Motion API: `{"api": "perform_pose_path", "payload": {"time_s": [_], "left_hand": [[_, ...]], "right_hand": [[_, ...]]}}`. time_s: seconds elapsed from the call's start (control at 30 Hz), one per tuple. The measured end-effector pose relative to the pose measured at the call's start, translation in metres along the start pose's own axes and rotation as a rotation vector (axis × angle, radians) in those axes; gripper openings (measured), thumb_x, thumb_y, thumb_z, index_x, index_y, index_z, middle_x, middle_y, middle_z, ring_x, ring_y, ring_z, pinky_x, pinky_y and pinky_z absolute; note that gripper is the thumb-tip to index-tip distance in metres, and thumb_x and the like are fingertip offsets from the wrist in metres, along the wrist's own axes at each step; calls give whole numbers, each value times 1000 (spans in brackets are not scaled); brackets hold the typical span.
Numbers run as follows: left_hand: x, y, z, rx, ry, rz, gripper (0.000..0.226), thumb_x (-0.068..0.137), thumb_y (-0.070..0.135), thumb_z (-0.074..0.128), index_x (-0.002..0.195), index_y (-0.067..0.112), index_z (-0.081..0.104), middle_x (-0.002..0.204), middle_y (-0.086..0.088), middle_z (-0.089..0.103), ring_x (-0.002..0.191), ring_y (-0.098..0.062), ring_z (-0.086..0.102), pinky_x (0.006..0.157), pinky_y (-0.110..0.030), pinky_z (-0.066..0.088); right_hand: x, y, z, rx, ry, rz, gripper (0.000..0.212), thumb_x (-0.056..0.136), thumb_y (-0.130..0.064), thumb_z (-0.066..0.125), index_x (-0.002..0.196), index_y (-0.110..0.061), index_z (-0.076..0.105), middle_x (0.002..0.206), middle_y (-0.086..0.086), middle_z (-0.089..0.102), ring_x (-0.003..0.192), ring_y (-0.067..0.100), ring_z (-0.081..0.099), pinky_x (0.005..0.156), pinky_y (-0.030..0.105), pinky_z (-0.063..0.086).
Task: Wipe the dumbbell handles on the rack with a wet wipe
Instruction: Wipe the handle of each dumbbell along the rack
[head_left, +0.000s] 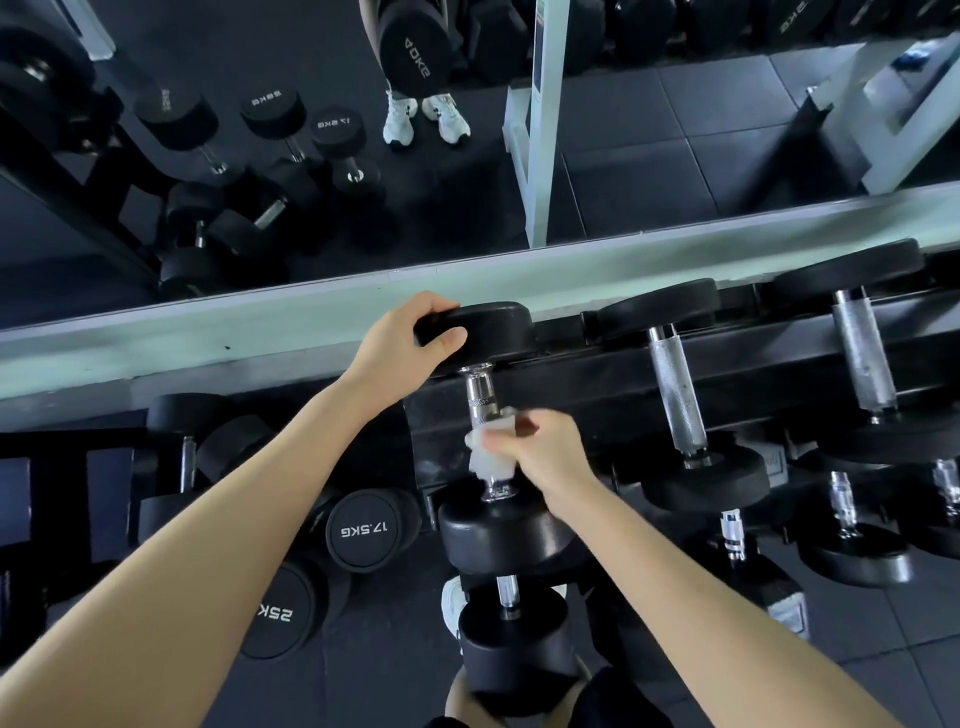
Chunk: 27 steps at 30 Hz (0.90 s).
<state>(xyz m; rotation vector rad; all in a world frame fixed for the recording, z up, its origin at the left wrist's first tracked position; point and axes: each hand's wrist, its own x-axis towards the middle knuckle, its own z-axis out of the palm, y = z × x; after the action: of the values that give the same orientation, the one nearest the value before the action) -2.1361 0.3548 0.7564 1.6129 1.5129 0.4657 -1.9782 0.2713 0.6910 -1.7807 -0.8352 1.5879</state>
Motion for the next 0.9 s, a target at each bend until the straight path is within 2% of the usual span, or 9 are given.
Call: {"api": "perform_pose_path", "payload": {"time_s": [0.07, 0.2, 0.3, 0.43, 0.5, 0.6, 0.63, 0.77, 0.9], "left_hand": [[0, 0, 1, 3, 0, 4, 30, 93, 26, 58, 122, 24, 56, 113, 13, 58, 106, -9, 52, 77, -10, 35], [0, -3, 0, -17, 2, -8, 29, 92, 26, 59, 121, 26, 56, 115, 12, 59, 109, -12, 54, 83, -17, 38], [2, -4, 1, -17, 9, -9, 29, 91, 26, 60, 120, 26, 57, 113, 12, 60, 107, -19, 56, 80, -12, 38], [2, -6, 3, -15, 29, -6, 28, 91, 27, 60, 119, 27, 57, 112, 14, 59, 107, -23, 56, 81, -13, 38], [2, -5, 3, 2, 42, 3, 28, 91, 26, 59, 120, 25, 57, 112, 13, 59, 106, -23, 56, 79, -16, 40], [1, 1, 5, 25, 55, 10, 29, 92, 24, 58, 121, 21, 56, 109, 12, 58, 104, -15, 55, 81, -22, 38], [2, 2, 6, 25, 54, 6, 29, 92, 24, 58, 121, 21, 56, 109, 12, 58, 104, -13, 54, 83, -22, 37], [2, 3, 6, 37, 41, -2, 29, 91, 26, 60, 119, 20, 59, 114, 8, 62, 107, -12, 54, 84, -23, 38], [1, 3, 3, 35, 27, -8, 30, 91, 26, 60, 120, 19, 59, 116, 7, 62, 109, -12, 54, 87, -24, 38]], "right_hand": [[14, -16, -1, 235, -112, 2, 18, 79, -3, 71, 95, 4, 69, 87, 13, 74, 83, 22, 72, 73, 30, 57], [36, -29, 2, 463, -176, 90, 5, 85, 0, 63, 87, 2, 67, 76, 11, 73, 72, 23, 71, 58, 28, 56], [48, -19, 0, 499, -250, 189, 20, 86, -12, 63, 100, 3, 65, 90, 14, 73, 81, 24, 69, 74, 32, 56], [48, -22, -3, 475, -279, 174, 17, 87, -13, 63, 97, -1, 68, 86, 8, 73, 75, 16, 69, 75, 29, 54], [41, -23, 5, 335, -164, 44, 19, 80, -14, 73, 94, 0, 70, 91, 12, 73, 85, 21, 70, 80, 31, 56], [27, -24, 27, -258, 211, -178, 21, 80, -26, 72, 80, -6, 69, 81, 5, 72, 76, 16, 66, 63, 24, 50], [24, -25, 33, -353, 291, -202, 22, 82, -28, 67, 80, -6, 66, 81, 5, 71, 74, 16, 64, 59, 21, 46], [11, -20, 41, -495, 329, -219, 27, 88, -29, 61, 97, -4, 61, 93, 8, 69, 88, 22, 64, 71, 28, 50], [-4, -2, 29, -557, 257, -204, 31, 84, -30, 64, 100, -4, 59, 96, 7, 66, 90, 23, 64, 75, 31, 51]]}}
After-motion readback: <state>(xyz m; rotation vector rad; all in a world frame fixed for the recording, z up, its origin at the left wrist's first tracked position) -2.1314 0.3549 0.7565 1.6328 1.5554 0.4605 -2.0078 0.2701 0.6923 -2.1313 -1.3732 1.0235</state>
